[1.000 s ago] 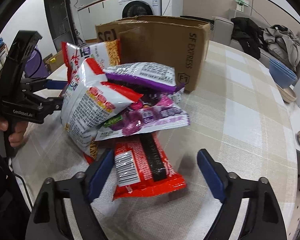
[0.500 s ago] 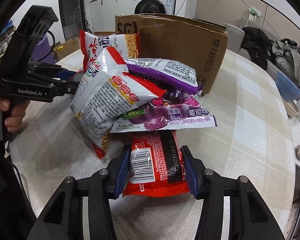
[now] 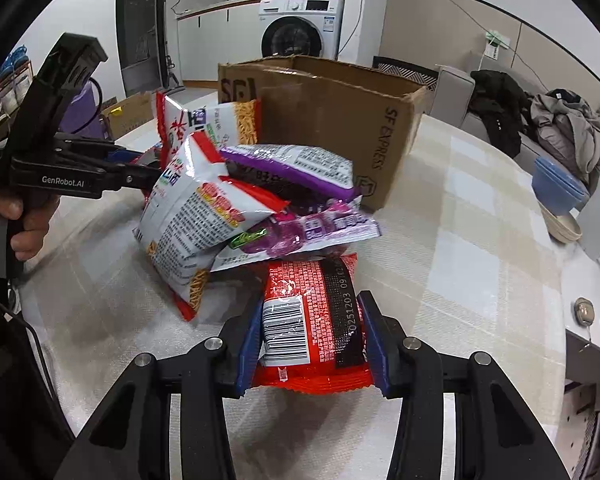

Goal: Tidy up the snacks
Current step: 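Grasp the red cookie pack with left while right grasps the red wafer packet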

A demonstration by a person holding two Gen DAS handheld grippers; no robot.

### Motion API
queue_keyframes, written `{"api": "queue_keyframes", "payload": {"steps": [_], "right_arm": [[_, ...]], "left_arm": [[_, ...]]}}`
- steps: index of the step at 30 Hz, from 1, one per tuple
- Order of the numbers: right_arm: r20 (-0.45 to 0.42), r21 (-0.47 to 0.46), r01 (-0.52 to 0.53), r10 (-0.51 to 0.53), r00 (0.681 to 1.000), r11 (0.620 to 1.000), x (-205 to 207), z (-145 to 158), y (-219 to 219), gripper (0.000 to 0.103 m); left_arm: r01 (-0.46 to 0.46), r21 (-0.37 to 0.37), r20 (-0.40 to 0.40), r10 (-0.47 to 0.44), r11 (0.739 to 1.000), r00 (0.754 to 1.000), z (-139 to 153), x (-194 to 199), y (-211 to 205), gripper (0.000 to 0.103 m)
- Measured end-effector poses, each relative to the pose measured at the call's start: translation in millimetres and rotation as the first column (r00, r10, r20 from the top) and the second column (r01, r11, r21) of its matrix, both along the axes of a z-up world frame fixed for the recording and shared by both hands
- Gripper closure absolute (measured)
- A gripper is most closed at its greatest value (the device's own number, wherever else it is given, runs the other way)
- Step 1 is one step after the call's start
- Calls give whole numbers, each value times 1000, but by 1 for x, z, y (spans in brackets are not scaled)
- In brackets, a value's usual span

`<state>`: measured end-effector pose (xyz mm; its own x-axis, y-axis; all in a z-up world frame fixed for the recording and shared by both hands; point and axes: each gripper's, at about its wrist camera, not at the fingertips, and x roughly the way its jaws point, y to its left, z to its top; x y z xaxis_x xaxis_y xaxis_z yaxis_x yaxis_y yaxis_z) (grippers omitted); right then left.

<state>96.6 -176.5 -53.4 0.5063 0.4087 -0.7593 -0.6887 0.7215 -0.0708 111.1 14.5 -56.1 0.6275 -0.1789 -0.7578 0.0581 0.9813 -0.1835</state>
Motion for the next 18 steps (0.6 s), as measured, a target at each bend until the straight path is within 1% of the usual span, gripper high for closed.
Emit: {"api": "queue_keyframes", "payload": {"steps": [2, 3, 10, 15, 18], "right_arm": [[7, 3, 16, -16, 1000, 1000, 0, 3, -5, 57], [11, 0, 23, -23, 1000, 1000, 8, 5, -8, 57], [33, -1, 74, -74, 997, 997, 14, 10, -21, 57], [59, 29, 115, -116, 991, 993, 18, 19, -35, 57], [83, 60, 114, -119, 989, 992, 16, 26, -38, 57]], "left_arm": [[-8, 5, 7, 8, 1000, 1000, 3, -2, -1, 64], [-13, 6, 9, 13, 1000, 1000, 4, -3, 0, 64], [-48, 24, 35, 47, 999, 998, 16, -16, 11, 64], [-82, 42, 69, 79, 996, 994, 29, -23, 14, 64], [-99, 46, 92, 95, 994, 991, 37, -29, 18, 64]]}}
